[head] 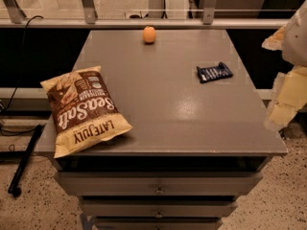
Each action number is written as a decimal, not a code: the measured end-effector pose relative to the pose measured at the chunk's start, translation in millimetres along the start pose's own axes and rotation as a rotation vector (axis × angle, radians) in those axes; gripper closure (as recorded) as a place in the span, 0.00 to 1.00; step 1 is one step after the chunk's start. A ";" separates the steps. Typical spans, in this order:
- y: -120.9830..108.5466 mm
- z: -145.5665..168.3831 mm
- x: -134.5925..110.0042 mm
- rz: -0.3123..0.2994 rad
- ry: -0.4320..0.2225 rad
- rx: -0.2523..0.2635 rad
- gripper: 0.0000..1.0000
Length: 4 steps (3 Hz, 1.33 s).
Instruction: Move brown chip bag near rxbar blueberry
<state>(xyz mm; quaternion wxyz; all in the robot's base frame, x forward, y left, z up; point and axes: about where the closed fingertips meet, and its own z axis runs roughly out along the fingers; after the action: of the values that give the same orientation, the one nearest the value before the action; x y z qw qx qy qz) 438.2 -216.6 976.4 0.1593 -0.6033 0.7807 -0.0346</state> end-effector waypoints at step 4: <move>42.1 83.2 -185.4 -0.167 -0.319 -0.213 0.00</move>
Offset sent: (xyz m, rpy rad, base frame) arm 0.0257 0.1411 -0.0420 0.2711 0.0560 0.2543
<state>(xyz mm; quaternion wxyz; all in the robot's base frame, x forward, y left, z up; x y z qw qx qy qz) 464.1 -17.1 925.6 0.2128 -0.6770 0.6922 0.1311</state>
